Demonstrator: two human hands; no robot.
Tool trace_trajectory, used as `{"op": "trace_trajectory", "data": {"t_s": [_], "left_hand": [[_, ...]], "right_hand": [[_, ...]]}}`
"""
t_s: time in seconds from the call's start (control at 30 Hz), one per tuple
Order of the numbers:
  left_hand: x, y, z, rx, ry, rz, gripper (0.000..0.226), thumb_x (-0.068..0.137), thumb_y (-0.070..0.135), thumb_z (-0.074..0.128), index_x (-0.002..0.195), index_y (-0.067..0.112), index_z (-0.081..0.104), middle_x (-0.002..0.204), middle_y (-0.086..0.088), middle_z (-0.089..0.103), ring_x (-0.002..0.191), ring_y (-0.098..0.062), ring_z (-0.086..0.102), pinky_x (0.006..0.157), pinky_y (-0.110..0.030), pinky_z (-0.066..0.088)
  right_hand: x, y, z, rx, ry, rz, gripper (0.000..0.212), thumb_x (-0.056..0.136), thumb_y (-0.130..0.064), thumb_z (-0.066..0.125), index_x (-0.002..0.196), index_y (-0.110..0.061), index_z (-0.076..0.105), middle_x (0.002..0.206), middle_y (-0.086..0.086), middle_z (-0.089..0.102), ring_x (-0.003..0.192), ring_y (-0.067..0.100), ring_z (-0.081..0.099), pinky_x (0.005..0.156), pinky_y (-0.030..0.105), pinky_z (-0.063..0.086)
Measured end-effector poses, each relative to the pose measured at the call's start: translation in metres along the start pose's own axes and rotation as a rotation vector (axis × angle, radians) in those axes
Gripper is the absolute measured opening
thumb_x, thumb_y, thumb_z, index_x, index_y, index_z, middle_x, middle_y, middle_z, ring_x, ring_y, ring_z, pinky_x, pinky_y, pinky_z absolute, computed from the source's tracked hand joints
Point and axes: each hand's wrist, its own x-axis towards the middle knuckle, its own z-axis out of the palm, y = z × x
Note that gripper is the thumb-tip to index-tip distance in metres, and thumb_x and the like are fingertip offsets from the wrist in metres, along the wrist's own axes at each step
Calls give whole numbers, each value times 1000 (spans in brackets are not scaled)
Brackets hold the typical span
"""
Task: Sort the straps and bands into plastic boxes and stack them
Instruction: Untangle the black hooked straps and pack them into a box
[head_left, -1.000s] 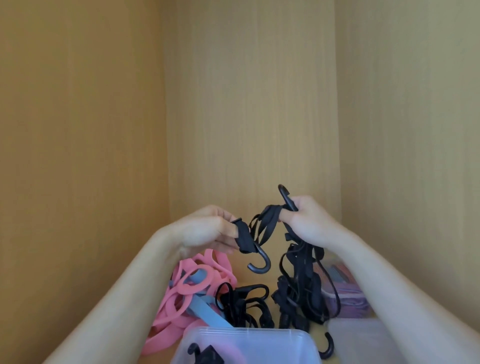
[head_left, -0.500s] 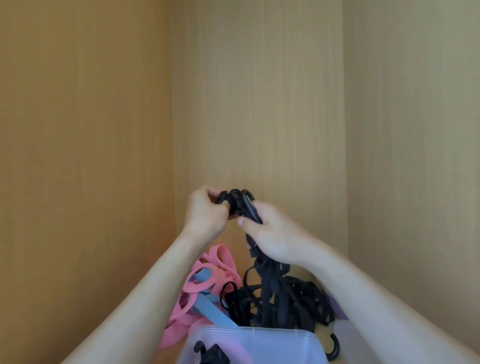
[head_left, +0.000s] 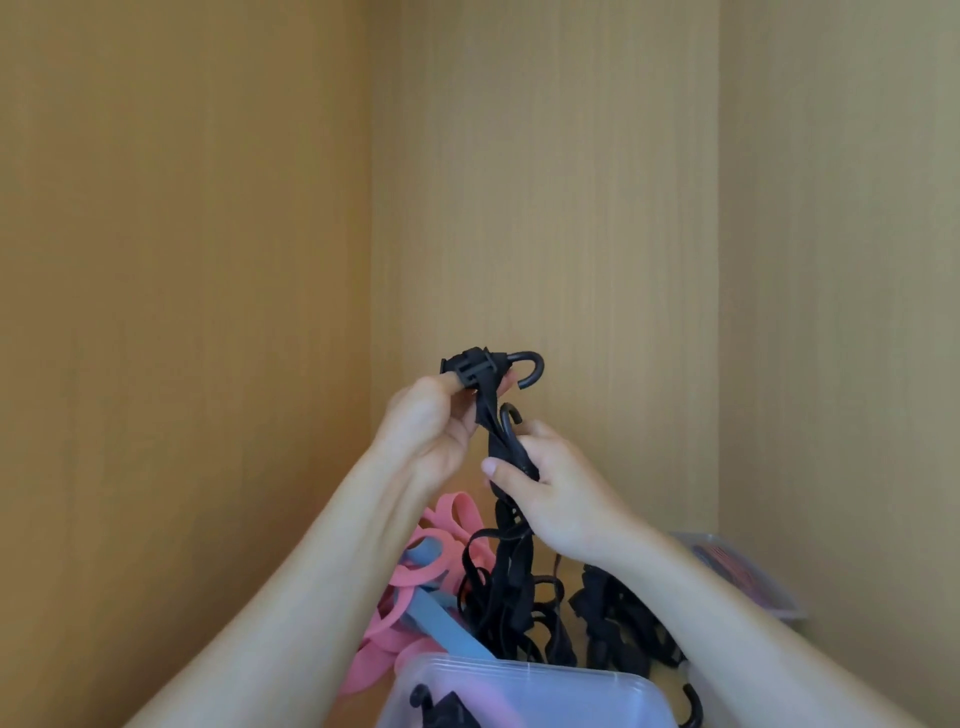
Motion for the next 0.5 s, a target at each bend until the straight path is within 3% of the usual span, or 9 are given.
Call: {"op": "trace_trajectory", "data": {"t_s": [0.07,0.2,0.3,0.4,0.5], "left_hand": [[-1,1,0,-59,-32,-56,17,98,-11,44,102,-13,60,89,-26,74,75,-29,77,62,-27,62],[-2,2,-7,99,-159,-122,27,97,-3,46,96,-4,73,91,-18,76,73,-23,75,70,-31,63],[-3,4,-14,337,-368,-161,29,89,5,54,79,13,80,90,-7,74,79,-18,70,91,-37,50],[-4,4,-18,531,-473,-184,13,78,8,61,76,15,72,88,-4,69,85,-18,64,89,-35,47],[-3,3,-21,706,-485,-179,15,82,5,59,85,10,72,100,-13,72,97,-24,65,94,-40,51]], "right_hand": [[1,6,-3,99,-34,42,31,100,-35,57,85,-8,61,77,-5,57,68,13,53,69,30,42],[-1,16,-12,370,-89,172,18,100,-24,60,88,-11,62,75,2,72,73,19,73,69,30,58],[-2,22,-21,448,-91,236,13,97,-21,65,88,-14,61,69,1,65,63,18,63,71,38,56],[-2,25,-33,413,-81,271,10,94,-15,67,85,-13,62,65,2,58,60,17,56,83,48,54],[-2,26,-48,387,-48,294,6,92,-5,63,89,-10,64,61,5,52,60,17,53,78,41,51]]}}
